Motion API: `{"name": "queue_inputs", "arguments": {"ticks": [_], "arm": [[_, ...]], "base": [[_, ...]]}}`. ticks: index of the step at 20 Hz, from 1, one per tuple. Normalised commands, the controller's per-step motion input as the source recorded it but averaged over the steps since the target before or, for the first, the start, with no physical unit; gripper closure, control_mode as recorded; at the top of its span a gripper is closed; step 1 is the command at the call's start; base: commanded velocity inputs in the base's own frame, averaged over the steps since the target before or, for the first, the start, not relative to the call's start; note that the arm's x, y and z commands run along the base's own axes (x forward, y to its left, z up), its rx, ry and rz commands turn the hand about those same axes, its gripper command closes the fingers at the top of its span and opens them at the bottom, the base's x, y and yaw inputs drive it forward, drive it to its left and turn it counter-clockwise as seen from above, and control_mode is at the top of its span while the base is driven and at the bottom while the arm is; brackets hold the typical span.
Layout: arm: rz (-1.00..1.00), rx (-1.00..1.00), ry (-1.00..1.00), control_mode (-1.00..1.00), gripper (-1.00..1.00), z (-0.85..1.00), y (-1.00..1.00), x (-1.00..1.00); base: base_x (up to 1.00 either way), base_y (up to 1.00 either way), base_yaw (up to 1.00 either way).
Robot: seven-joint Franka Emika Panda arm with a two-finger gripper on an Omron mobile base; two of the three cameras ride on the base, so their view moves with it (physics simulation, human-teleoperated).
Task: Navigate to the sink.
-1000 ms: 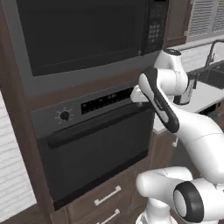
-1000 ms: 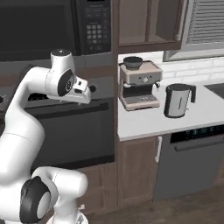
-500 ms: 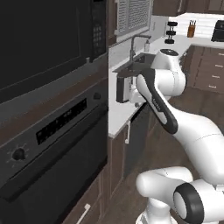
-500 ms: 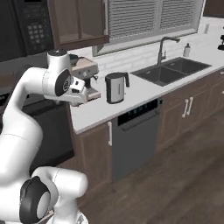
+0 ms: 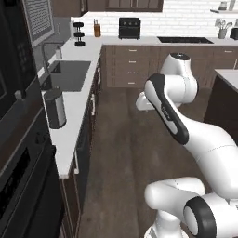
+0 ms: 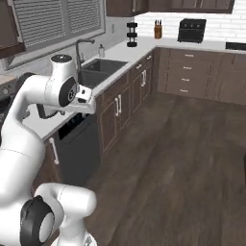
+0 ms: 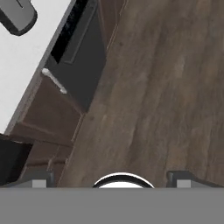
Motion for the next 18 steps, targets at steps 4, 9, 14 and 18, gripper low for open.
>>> {"name": "queue_inputs", "arguments": {"ticks": [4,9,14,18], "arm": [[0.0,0.0,0.0,1.0,-1.0,0.0,0.0,0.0],[0.0,0.0,0.0,1.0,-1.0,0.0,0.0,0.0],[0.0,0.0,0.0,1.0,-1.0,0.0,0.0,0.0],[0.0,0.0,0.0,1.0,-1.0,0.0,0.0,0.0]], "base": [[0.95,0.0,-0.57],[1.0,0.0,-0.38],[1.0,0.0,-0.12],[1.0,0.06,-0.04]]}}
